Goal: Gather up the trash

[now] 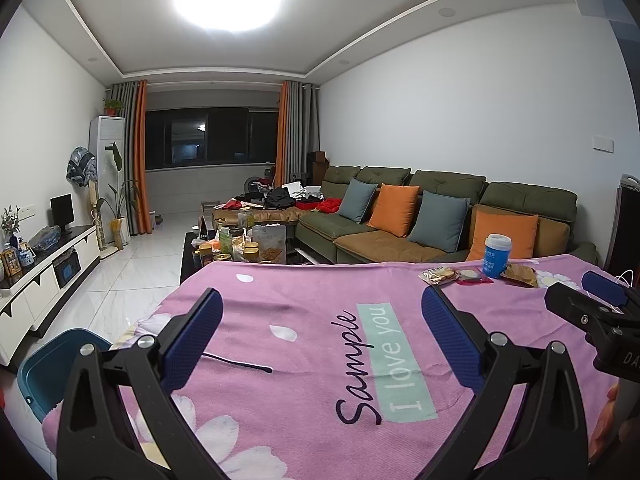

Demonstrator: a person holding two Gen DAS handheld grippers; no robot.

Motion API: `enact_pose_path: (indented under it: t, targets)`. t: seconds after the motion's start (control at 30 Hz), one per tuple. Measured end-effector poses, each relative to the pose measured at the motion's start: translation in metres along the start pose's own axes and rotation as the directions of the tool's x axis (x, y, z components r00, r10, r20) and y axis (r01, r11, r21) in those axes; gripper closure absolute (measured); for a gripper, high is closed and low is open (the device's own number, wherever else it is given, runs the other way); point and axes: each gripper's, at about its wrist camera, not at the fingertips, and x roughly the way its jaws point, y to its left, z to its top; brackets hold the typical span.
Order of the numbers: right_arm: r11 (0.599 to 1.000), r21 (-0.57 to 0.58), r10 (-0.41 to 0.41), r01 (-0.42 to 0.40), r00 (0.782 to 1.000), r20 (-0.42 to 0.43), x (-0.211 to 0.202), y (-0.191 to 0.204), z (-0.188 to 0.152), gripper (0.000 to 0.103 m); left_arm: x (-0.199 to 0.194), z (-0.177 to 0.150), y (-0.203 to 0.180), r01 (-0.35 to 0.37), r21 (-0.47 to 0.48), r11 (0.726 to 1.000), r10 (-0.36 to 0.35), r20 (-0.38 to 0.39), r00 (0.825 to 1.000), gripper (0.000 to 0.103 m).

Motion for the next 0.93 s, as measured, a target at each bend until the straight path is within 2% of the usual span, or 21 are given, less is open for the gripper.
enact_pose_path:
  t: [0.33, 0.6, 0.7, 0.8, 0.9, 0.93]
  targets:
    - [1.000, 0.006, 0.002, -0.002, 1.000, -0.007, 0.003, 0.000, -0.001, 0.007, 0.000, -0.001, 0.000, 0.019, -0.012, 1.000, -0.019, 0.000, 1.000, 0.005]
    - [1.000, 0.030, -0.008, 0.009, 1.000, -0.023, 0.008, -0.010, -0.002, 0.007, 0.009, 0.002, -0.003, 0.010, -0.001, 1.000, -0.010, -0.031, 0.999, 0.005]
    - [0.999, 0.035, -0.016, 0.018, 0.999, -0.038, 0.011, -0.014, -0.002, 0.007, 0.017, 0.002, -0.003, 0.029, 0.002, 1.000, -0.029, -0.078, 0.997, 0.005]
    - [0.999, 0.028, -0.031, 0.033, 0.997, -0.067, 0.016, -0.020, 0.001, 0.007, 0.034, 0.003, -0.001, 0.006, 0.022, 1.000, -0.003, -0.151, 0.989, 0.005]
    - [0.998, 0.017, -0.064, 0.067, 0.988, -0.137, 0.028, -0.033, 0.006, 0.007, 0.065, 0.005, 0.011, 0.020, -0.001, 1.000, -0.019, -0.279, 0.960, 0.005]
    - [0.996, 0.002, -0.093, 0.094, 0.981, -0.172, 0.034, -0.038, 0.008, 0.007, 0.081, 0.004, 0.017, 0.024, -0.017, 1.000, -0.028, -0.342, 0.939, 0.005]
